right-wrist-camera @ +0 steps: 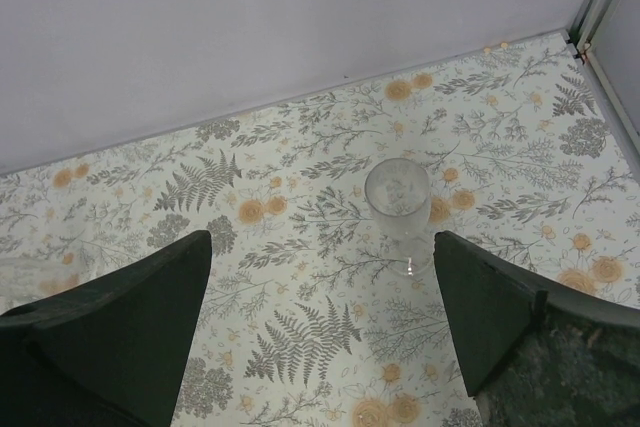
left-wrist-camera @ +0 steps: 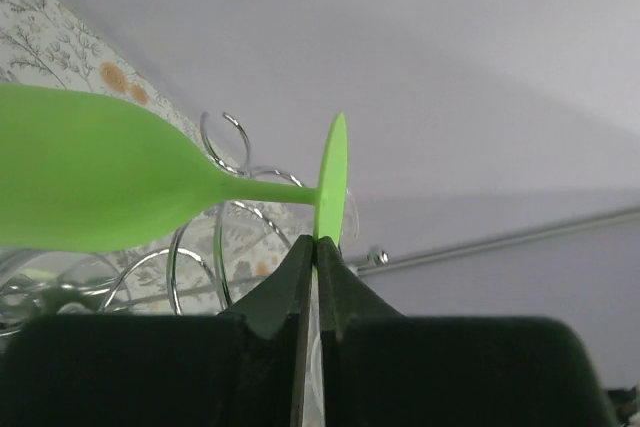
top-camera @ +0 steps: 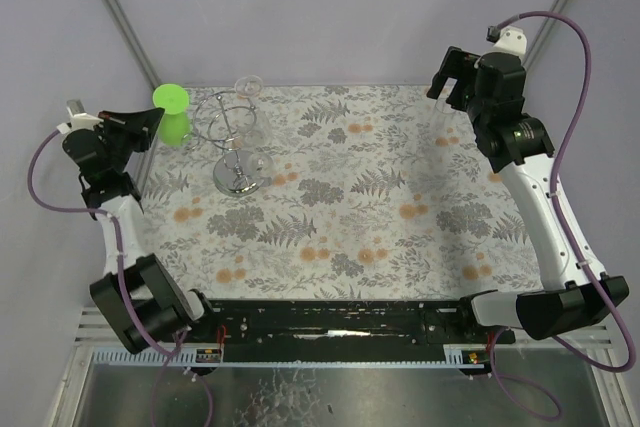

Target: Take the wine glass off the wine glass rack

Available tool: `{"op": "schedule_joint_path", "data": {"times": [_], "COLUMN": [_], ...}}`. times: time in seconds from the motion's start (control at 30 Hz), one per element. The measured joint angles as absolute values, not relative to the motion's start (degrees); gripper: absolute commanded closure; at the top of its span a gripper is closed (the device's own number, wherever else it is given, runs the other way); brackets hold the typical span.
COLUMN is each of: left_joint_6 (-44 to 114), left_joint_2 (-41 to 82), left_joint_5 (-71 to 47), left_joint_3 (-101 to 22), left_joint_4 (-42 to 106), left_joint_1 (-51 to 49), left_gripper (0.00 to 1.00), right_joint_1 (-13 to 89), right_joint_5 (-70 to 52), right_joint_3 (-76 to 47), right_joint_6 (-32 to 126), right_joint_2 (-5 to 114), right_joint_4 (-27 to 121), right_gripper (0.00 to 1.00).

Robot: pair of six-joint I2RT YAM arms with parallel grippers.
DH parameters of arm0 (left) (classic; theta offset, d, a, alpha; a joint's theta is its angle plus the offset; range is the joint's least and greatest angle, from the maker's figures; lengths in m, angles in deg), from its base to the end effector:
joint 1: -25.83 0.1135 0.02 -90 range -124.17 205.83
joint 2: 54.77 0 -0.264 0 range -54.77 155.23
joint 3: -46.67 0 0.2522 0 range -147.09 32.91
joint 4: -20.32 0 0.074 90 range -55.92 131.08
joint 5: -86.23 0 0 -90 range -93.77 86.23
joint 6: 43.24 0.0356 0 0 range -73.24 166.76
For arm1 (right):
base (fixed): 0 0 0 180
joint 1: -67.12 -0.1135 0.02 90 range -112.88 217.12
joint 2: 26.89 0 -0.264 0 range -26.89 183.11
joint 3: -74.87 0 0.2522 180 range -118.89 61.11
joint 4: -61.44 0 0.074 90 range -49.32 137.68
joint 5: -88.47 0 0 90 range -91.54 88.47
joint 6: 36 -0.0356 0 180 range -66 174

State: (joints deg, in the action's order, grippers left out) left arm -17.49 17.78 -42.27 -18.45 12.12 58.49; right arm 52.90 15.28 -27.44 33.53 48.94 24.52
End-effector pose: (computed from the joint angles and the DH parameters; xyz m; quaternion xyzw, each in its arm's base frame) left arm 0.2584 0.1393 0.3341 -0.3406 0.6154 -0.4057 0.5836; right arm 0.2811 0.0606 0.4623 0.1348 0.7540 0.0815 0.6377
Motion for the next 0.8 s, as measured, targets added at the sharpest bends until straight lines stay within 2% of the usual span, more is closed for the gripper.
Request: {"op": "schedule_joint_path", "data": {"times": [0.17, 0.6, 0.7, 0.8], "left_joint_6": [-7.11, 15.73, 20.91, 26.64], "left_joint_2": [11.01, 8.23, 8.3, 8.54], "left_joint_5": [-46.95, -50.84, -51.25, -50.14], "left_joint_3": [-20.72, -35.45, -40.33, -46.07], "left_joint_4": [21.06, 35.92, 39.33, 42.74], "left_joint_1": [59.17, 59.59, 57.97, 52.26], "left_gripper": [1.0, 1.0, 1.0, 1.0], "right_joint_1": [52.9, 52.9, 52.9, 52.9], "right_joint_5": [14.78, 12.29, 12.29, 12.31], "right_joint_3": [-29.5, -33.78, -36.08, -37.28], "right_joint_6": [34.21, 35.3, 35.45, 35.54], "right_joint_2": [48.96, 50.77, 51.76, 51.98], "right_joint_4": [22.58, 19.41, 18.73, 17.68], "right_gripper": [0.01, 0.01, 0.01, 0.01]}}
